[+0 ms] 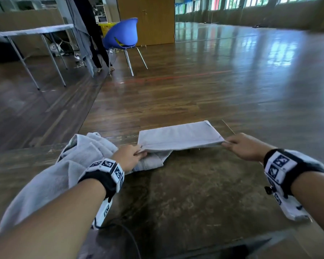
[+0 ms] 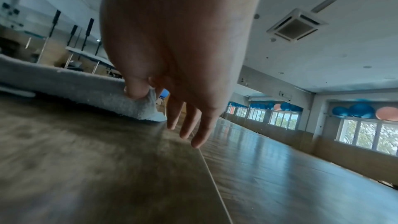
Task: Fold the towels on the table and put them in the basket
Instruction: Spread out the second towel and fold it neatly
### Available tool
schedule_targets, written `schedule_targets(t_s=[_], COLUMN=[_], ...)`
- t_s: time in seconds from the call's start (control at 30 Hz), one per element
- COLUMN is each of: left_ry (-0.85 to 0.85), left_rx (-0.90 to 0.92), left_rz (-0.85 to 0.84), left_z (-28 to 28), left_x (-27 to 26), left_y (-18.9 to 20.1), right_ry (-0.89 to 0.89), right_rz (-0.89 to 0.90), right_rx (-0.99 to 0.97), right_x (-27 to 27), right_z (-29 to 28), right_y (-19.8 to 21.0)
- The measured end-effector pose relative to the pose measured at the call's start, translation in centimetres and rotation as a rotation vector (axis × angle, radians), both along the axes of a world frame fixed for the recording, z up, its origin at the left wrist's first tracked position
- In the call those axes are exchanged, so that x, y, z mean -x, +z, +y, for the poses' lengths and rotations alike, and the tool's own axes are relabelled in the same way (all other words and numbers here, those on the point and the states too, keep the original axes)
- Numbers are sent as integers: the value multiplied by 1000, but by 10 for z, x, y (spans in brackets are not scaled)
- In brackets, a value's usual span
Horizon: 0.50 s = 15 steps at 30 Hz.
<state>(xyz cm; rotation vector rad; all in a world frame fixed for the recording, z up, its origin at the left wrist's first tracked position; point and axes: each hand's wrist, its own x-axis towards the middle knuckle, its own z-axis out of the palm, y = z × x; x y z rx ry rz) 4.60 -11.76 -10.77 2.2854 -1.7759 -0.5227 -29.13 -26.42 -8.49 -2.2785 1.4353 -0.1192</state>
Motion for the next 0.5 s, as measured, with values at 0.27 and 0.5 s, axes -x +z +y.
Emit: schedule_targets(t_s=[0.27, 0.5], left_ry=[-37, -60], left_rx=[233, 156], left_rz=[85, 110], left_z=[31, 92], left_x=[5, 19], left_y=[20, 42], right_ry=[38, 12], right_rz=[-235, -332], right_rx=[133, 229], right_x=[16, 54], right_z=[61, 113], right_y=[8, 25])
